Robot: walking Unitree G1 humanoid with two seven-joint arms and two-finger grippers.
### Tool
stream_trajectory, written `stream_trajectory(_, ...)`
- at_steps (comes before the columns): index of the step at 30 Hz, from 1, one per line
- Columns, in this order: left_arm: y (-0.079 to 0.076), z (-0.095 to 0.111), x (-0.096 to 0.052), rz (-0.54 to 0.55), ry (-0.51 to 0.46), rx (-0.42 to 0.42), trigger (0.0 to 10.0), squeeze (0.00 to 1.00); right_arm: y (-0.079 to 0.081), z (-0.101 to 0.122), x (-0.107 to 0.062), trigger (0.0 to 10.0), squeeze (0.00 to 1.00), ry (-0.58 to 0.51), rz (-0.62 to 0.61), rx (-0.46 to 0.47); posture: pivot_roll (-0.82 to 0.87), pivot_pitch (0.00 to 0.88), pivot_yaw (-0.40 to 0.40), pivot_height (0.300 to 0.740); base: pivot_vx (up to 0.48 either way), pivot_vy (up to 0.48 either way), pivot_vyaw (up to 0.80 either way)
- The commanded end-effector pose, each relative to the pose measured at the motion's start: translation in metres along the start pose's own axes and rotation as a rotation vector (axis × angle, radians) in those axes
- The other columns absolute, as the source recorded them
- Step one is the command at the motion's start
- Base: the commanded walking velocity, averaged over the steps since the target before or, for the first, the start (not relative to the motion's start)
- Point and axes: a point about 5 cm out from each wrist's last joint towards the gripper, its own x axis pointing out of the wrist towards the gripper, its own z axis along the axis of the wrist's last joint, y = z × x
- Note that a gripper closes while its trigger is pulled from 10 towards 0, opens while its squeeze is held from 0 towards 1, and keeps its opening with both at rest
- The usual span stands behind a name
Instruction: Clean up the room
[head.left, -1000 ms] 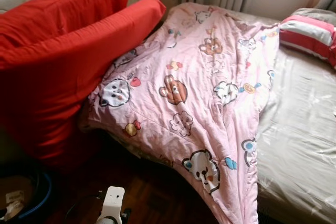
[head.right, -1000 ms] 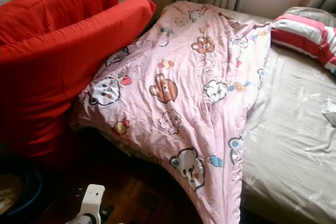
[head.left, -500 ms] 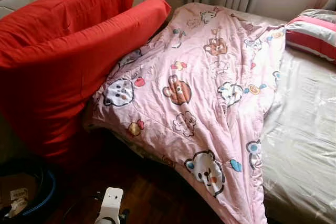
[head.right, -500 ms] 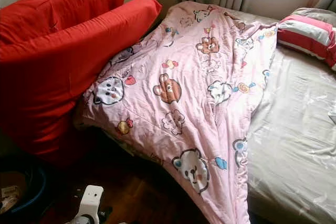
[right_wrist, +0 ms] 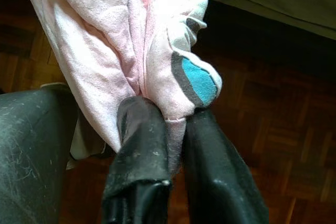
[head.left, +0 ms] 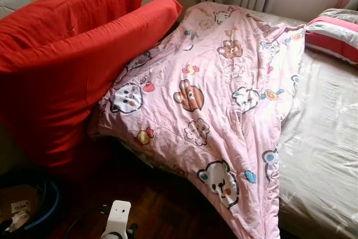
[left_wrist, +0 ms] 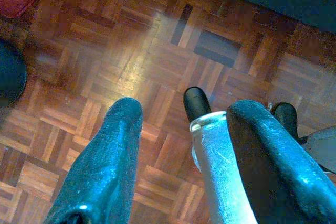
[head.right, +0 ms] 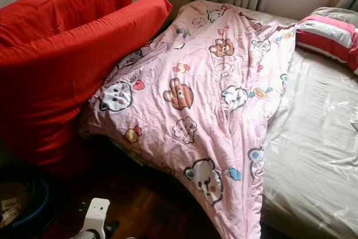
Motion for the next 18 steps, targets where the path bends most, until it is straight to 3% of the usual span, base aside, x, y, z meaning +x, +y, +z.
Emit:
stream_trajectory(1, 0.004, -0.013, -0.003, 0.006, 0.056, 0.01, 10.0, 0.0, -0.002, -0.006, -0.002, 10.0, 1.0, 0.015, -0.016, 0.011, -0.11, 0.148, 0.017, 0.74, 0.0, 0.0, 0.0)
stream_trajectory(9, 0.004, -0.013, -0.003, 0.006, 0.058, 0.012, 10.0, 0.0, -0.009, 0.003, -0.001, 10.0, 1.0, -0.042, -0.076, 0.024, -0.11, 0.147, 0.018, 0.74, 0.0, 0.0, 0.0)
stream_trajectory(11, 0.004, -0.013, -0.003, 0.006, 0.058, 0.012, 10.0, 0.0, -0.01, 0.019, 0.0, 10.0, 1.0, -0.137, -0.087, 0.042, -0.11, 0.147, 0.018, 0.74, 0.0, 0.0, 0.0)
stream_trajectory(15, 0.004, -0.013, -0.003, 0.006, 0.058, 0.012, 10.0, 0.0, -0.009, 0.025, 0.001, 10.0, 1.0, -0.172, -0.082, 0.049, -0.11, 0.147, 0.018, 0.74, 0.0, 0.0, 0.0)
stream_trajectory(18, 0.004, -0.014, -0.003, 0.006, 0.059, 0.013, 10.0, 0.0, -0.002, 0.044, 0.0, 10.0, 1.0, -0.297, -0.055, 0.056, -0.11, 0.147, 0.017, 0.74, 0.0, 0.0, 0.0)
